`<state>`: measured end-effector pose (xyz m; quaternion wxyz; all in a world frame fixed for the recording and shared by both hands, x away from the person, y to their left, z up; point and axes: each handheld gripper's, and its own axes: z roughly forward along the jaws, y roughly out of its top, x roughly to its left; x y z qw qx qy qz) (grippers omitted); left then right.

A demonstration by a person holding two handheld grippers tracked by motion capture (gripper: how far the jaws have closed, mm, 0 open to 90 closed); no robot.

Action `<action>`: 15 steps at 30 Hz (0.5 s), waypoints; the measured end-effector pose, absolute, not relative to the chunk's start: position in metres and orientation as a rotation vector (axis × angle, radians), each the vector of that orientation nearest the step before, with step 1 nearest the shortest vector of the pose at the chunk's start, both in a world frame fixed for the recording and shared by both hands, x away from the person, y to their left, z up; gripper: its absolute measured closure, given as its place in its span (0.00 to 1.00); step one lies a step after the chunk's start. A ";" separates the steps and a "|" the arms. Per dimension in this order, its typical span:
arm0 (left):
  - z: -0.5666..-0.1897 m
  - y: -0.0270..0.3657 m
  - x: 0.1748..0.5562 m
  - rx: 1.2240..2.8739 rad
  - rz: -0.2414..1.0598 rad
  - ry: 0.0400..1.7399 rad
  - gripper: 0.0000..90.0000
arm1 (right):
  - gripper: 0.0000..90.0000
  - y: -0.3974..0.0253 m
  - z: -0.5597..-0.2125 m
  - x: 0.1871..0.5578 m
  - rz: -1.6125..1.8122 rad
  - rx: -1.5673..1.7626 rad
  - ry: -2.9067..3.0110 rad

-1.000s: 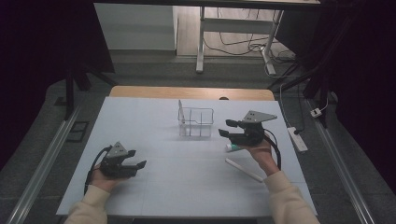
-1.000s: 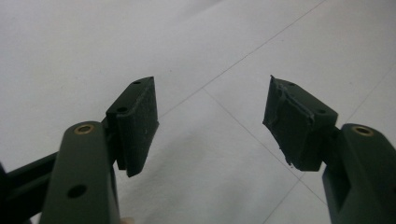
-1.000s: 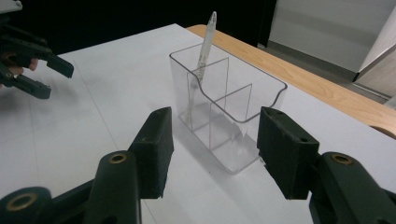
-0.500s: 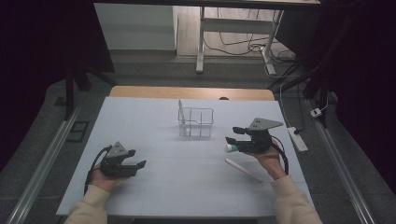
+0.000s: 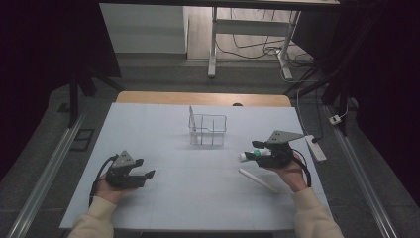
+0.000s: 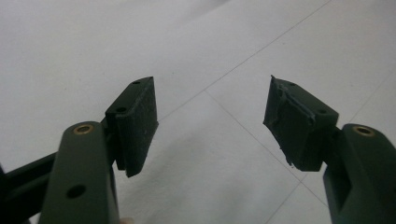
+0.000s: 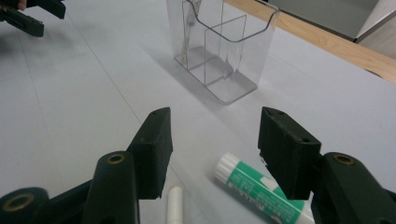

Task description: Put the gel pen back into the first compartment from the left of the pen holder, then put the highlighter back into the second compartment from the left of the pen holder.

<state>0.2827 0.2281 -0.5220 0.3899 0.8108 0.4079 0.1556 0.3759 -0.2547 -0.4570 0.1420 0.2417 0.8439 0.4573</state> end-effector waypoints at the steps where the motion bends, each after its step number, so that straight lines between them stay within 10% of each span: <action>1: -0.522 0.228 0.283 2.063 0.396 1.036 0.38 | 0.49 -0.256 -0.457 0.375 1.321 0.702 2.437; 15: -0.521 0.227 0.282 2.063 0.403 1.034 0.38 | 0.48 -0.266 -0.458 0.363 1.265 0.697 2.487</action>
